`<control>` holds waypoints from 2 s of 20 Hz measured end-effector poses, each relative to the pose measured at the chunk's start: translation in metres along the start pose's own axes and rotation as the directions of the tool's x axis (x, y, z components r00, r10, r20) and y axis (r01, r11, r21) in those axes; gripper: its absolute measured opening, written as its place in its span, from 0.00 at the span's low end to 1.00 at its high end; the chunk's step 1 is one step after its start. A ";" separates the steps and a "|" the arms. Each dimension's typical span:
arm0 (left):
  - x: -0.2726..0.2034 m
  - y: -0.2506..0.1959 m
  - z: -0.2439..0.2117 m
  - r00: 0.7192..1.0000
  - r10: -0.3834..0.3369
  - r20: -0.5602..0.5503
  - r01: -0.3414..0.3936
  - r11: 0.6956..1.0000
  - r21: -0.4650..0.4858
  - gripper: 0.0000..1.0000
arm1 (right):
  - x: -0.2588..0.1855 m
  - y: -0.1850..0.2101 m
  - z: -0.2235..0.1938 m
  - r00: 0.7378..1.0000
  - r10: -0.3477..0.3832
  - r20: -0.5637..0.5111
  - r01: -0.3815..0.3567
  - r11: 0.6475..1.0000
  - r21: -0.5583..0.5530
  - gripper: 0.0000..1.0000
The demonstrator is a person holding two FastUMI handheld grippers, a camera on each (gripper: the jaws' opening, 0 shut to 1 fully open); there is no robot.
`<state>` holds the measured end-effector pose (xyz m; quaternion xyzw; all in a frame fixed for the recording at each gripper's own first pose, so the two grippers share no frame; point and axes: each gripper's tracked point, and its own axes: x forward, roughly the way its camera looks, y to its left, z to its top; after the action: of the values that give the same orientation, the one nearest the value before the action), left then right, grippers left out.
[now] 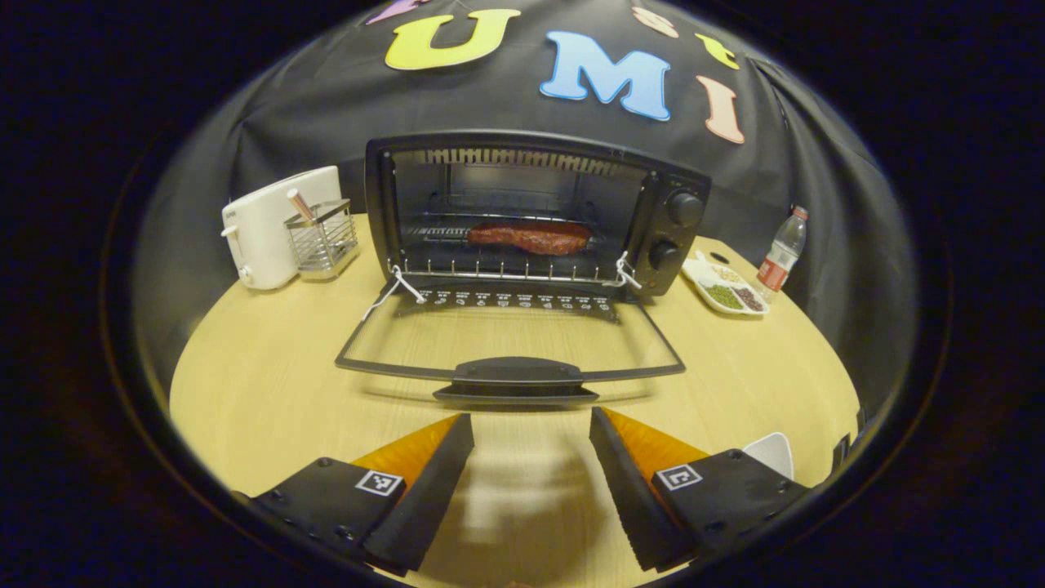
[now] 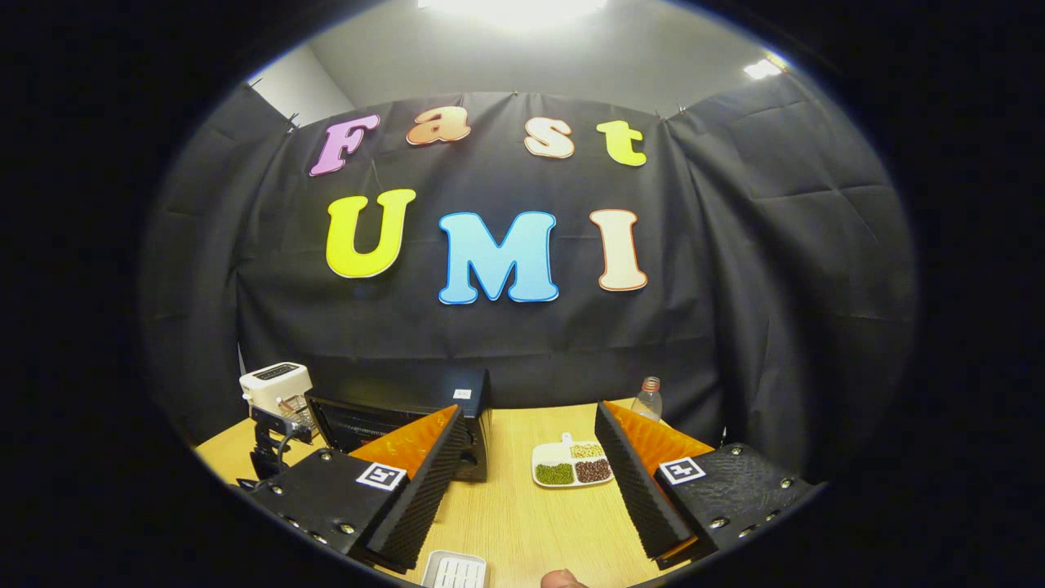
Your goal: Open the electric oven with the left hand, put the food in, and close the electric oven.
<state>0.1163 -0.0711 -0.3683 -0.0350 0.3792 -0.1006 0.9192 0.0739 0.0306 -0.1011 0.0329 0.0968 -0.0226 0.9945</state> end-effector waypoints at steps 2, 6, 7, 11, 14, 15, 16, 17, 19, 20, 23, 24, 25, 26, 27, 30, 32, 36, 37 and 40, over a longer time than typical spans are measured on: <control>0.008 0.005 -0.002 1.000 0.023 -0.008 -0.023 1.000 0.013 0.97 | 0.001 -0.005 -0.002 1.000 -0.011 -0.005 0.011 1.000 0.007 0.96; 0.021 0.014 -0.001 0.998 0.057 -0.003 -0.057 0.998 0.040 0.97 | -0.001 -0.009 -0.006 1.000 -0.024 -0.018 0.024 1.000 -0.012 0.97; 0.024 0.013 -0.004 0.998 0.056 -0.012 -0.055 0.997 0.045 0.97 | -0.002 -0.008 -0.007 1.000 -0.023 -0.020 0.023 1.000 -0.013 0.97; 0.023 0.013 0.000 0.997 0.072 0.029 -0.074 0.992 0.104 0.91 | -0.003 -0.006 -0.009 1.000 -0.013 -0.026 0.012 1.000 -0.005 0.97; 0.021 0.013 0.002 0.997 0.072 0.035 -0.076 0.992 0.099 1.00 | -0.003 -0.003 -0.007 1.000 0.001 -0.019 -0.002 1.000 -0.009 0.97; 0.019 0.013 0.004 0.997 0.071 0.043 -0.074 0.992 0.098 0.91 | -0.005 -0.002 -0.006 1.000 0.007 -0.016 -0.007 1.000 -0.009 0.97; 0.016 0.012 0.006 0.996 0.069 0.052 -0.074 0.992 0.098 0.91 | -0.005 -0.001 -0.006 1.000 0.012 -0.015 -0.012 1.000 -0.010 0.97; 0.013 0.012 0.009 0.996 0.068 0.062 -0.074 0.993 0.097 0.91 | -0.006 0.001 -0.006 1.000 0.018 -0.014 -0.018 1.000 -0.011 0.97; 0.006 0.011 0.017 0.994 0.065 0.092 -0.074 0.993 0.096 0.91 | -0.007 0.004 -0.009 0.999 0.031 -0.020 -0.031 0.999 -0.015 0.96; 0.002 0.011 0.024 0.992 0.064 0.112 -0.075 0.992 0.098 0.91 | -0.008 0.005 -0.011 0.999 0.040 -0.026 -0.041 0.999 -0.016 0.96; -0.009 0.010 0.039 0.988 0.058 0.142 -0.073 0.992 0.100 1.00 | -0.006 0.010 -0.014 0.998 0.056 -0.034 -0.056 0.998 -0.015 0.97; -0.012 0.009 0.043 0.987 0.057 0.148 -0.072 0.993 0.097 1.00 | -0.006 0.012 -0.015 0.997 0.063 -0.038 -0.064 0.998 -0.012 0.97; -0.014 0.009 0.051 0.986 0.055 0.159 -0.071 0.993 0.094 1.00 | -0.005 0.014 -0.015 0.997 0.069 -0.040 -0.069 0.998 -0.013 0.97; -0.016 0.009 0.057 0.983 0.053 0.176 -0.070 0.993 0.092 1.00 | -0.004 0.016 -0.015 0.996 0.073 -0.040 -0.074 0.997 -0.016 0.97; -0.018 0.009 0.067 0.980 0.052 0.193 -0.071 0.993 0.092 0.96 | -0.002 0.017 -0.015 0.996 0.075 -0.038 -0.076 0.997 -0.020 0.96; -0.020 0.008 0.098 0.969 0.047 0.244 -0.072 0.993 0.095 0.96 | -0.001 0.017 -0.014 0.997 0.074 -0.037 -0.075 0.997 -0.024 0.97; -0.022 0.006 0.113 0.960 0.040 0.276 -0.072 0.992 0.107 0.97 | 0.001 0.017 -0.015 0.997 0.070 -0.041 -0.070 0.997 -0.014 0.96; -0.018 0.008 0.151 0.942 0.014 0.334 -0.058 0.991 0.123 1.00 | 0.005 0.016 -0.018 0.998 0.049 -0.048 -0.050 0.999 -0.010 0.97; -0.016 0.009 0.159 0.938 0.003 0.347 -0.045 0.993 0.114 0.96 | 0.003 0.017 -0.017 0.998 0.045 -0.046 -0.045 0.999 -0.009 0.97; -0.025 0.017 0.195 0.905 -0.004 0.425 -0.037 0.995 0.088 0.96 | 0.003 0.013 -0.011 0.999 0.024 -0.029 -0.024 1.000 -0.014 0.97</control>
<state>0.2384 -0.0517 -0.2148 -0.0093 0.1650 -0.1004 0.9811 0.0754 0.0438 -0.1117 0.0275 0.1107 -0.0094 0.9934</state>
